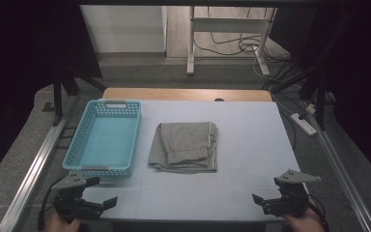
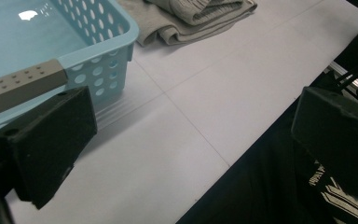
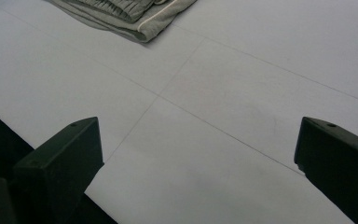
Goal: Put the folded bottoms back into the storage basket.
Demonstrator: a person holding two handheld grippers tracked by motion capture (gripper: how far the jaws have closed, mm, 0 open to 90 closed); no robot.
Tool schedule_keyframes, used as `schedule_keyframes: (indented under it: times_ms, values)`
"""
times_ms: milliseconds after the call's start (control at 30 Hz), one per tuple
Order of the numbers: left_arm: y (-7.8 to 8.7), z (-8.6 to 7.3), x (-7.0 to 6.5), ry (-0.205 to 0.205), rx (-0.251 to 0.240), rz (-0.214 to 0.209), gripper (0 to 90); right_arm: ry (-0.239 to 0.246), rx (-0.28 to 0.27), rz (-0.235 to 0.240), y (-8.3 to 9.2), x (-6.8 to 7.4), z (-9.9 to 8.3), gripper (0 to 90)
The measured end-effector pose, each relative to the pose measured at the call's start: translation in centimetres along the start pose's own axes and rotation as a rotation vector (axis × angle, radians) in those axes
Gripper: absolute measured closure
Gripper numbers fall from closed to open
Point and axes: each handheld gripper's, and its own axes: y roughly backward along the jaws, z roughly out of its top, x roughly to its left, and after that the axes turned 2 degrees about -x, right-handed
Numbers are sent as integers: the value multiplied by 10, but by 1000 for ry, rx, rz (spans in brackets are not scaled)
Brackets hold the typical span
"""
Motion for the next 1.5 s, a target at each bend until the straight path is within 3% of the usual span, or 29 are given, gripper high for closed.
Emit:
schedule_keyframes:
  times_ms: [133,367,533,633,833,1033,1333,1500]
  values:
    - [-4,0,1,-11,-4,-36,0,2,-1,-2,0,0,0,13]
    - [-6,2,0,-38,-24,-37,0,7,-1,-2,0,1,0,13]
    - [-8,3,2,-36,-20,-37,0,8,2,-4,0,1,0,14]
    - [-9,4,2,-15,-18,-46,0,10,3,-5,0,0,0,14]
    - [-13,7,1,-23,-20,-70,0,8,4,-5,0,0,0,14]
    - [-18,10,-1,-77,-3,-60,0,11,7,-6,-1,1,0,14]
    - [-25,16,-2,-91,3,-69,0,11,8,-5,-1,1,0,14]
    - [-29,15,-1,-72,12,-84,0,10,7,-7,-1,1,0,14]
